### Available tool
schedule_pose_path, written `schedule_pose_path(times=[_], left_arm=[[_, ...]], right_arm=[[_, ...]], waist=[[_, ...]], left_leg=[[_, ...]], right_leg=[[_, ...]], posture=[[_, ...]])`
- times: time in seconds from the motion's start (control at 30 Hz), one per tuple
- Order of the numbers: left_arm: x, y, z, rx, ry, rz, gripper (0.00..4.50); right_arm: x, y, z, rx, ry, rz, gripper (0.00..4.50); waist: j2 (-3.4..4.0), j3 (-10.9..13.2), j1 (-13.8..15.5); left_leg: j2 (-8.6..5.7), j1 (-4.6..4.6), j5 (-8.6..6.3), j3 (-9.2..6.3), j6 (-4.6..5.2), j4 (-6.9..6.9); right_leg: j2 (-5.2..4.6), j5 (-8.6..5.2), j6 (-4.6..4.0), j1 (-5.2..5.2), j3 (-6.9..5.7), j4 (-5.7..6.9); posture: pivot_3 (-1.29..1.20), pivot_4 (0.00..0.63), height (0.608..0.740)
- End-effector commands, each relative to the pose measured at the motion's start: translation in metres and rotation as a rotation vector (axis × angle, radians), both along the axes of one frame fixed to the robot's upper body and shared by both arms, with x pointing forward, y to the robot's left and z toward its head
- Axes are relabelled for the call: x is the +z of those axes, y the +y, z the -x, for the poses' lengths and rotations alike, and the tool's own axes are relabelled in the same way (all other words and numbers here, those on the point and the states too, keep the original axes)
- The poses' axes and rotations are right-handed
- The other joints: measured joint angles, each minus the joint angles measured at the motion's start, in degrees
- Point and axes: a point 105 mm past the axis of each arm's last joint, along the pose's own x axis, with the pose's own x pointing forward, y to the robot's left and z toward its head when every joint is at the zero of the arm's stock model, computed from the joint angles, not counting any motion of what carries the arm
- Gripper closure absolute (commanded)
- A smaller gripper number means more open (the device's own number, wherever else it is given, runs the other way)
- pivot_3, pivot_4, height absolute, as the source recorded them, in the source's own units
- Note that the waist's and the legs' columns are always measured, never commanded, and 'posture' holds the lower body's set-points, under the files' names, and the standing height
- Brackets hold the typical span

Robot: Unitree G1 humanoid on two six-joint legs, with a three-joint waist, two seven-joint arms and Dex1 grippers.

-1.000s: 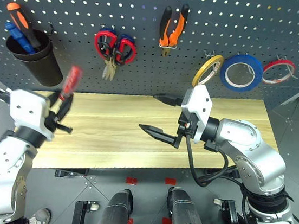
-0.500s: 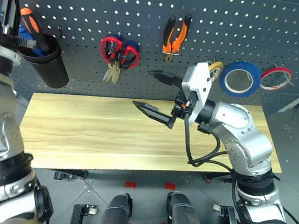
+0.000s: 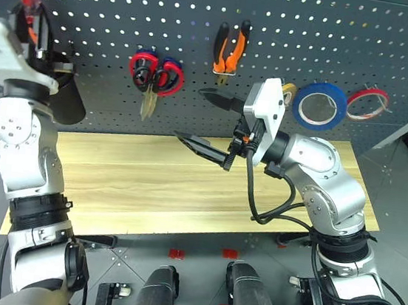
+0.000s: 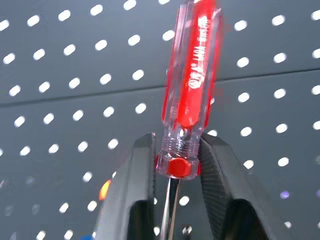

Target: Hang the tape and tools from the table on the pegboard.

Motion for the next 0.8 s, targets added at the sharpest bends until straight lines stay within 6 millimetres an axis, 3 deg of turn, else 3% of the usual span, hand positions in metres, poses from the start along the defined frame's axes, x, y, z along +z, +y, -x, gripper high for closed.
schedule_pose_path(times=[0.03,0.27,0.37,0.53,0.8], left_arm=[[0.021,0.007,0.025,0.045,-0.118,-0.002,2.04],[0.013,0.002,0.023,0.040,-0.095,0.012,0.01],[0.004,-0.028,0.016,-0.066,-0.030,-0.054,0.01],[-0.032,-0.068,0.011,-0.268,0.163,-0.141,0.01],[-0.072,-0.037,0.031,-0.096,0.329,-0.064,0.01]], right_arm=[[0.012,-0.001,0.008,0.006,-0.059,-0.017,0.00],[0.011,-0.003,0.005,-0.004,-0.060,-0.012,0.00],[0.009,-0.006,0.004,-0.019,-0.054,-0.017,0.00],[-0.001,-0.020,-0.001,-0.097,-0.026,-0.037,0.00],[-0.031,-0.054,-0.009,-0.326,0.048,-0.093,0.00]], waist=[[0.01,0.0,-0.4],[-0.01,-0.8,-0.6],[0.01,-1.2,-0.8],[0.04,-2.4,-1.1],[0.27,-3.5,-1.2]], left_leg=[[0.00,0.00,0.00,0.00,0.00,0.00],[-0.04,0.00,0.00,-0.01,0.00,0.00],[-0.05,0.00,0.00,-0.01,0.01,0.00],[-0.06,0.00,-0.01,-0.04,0.01,-0.06],[-0.06,0.03,-0.02,-0.02,0.03,-0.12]], right_leg=[[0.00,0.00,0.00,0.00,0.00,0.01],[-0.03,0.00,0.00,0.02,0.02,0.01],[-0.03,0.00,0.00,0.02,0.02,0.01],[-0.03,0.00,0.00,0.04,0.04,-0.01],[0.00,0.00,0.00,0.02,0.14,-0.01]], posture=[[-0.18,0.191,0.740],[-0.18,0.185,0.740],[-0.18,0.182,0.740],[-0.17,0.169,0.740],[-0.15,0.158,0.740]])
